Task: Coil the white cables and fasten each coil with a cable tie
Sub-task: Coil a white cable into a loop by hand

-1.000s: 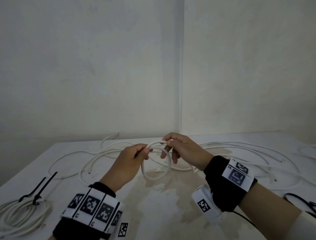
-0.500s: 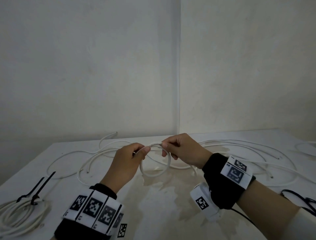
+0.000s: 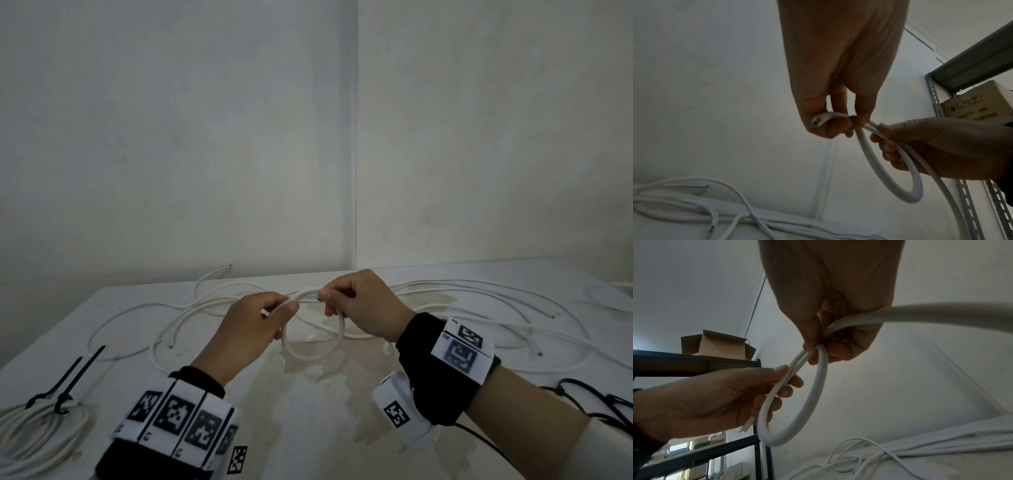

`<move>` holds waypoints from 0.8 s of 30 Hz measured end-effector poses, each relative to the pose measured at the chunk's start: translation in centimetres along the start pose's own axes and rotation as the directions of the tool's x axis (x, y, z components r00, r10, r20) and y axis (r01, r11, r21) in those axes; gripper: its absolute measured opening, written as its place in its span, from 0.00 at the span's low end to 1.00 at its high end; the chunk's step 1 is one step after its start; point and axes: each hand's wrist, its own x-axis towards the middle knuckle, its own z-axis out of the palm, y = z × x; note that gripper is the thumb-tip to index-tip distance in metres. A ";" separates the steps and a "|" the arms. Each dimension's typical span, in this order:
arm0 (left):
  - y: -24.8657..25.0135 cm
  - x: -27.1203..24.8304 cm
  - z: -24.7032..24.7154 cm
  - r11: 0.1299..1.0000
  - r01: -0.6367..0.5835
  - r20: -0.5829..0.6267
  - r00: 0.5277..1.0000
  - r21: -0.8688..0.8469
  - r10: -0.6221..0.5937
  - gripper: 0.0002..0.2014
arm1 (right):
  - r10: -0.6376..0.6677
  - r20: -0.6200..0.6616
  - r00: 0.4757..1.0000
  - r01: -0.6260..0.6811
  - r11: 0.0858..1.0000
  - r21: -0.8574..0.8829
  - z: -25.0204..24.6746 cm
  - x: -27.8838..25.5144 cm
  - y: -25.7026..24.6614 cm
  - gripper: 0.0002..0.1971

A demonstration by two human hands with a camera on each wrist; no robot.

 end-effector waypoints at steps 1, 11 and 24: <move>-0.1 0.0 -0.1 1.000 0.004 -0.002 1.000 0.007 -0.004 0.08 | 0.007 0.013 1.000 -0.007 1.000 0.024 0.1 0.0 0.0 0.15; 0.2 -0.5 0.1 0.998 0.056 -0.127 0.990 -0.009 -0.057 0.09 | 0.008 0.026 1.000 -0.013 0.985 0.173 0.3 0.1 0.0 0.14; 0.6 -1.3 -2.1 0.731 0.395 0.262 0.918 -0.557 -0.296 0.09 | -0.026 -0.054 0.998 0.028 0.999 0.029 0.3 0.2 0.3 0.19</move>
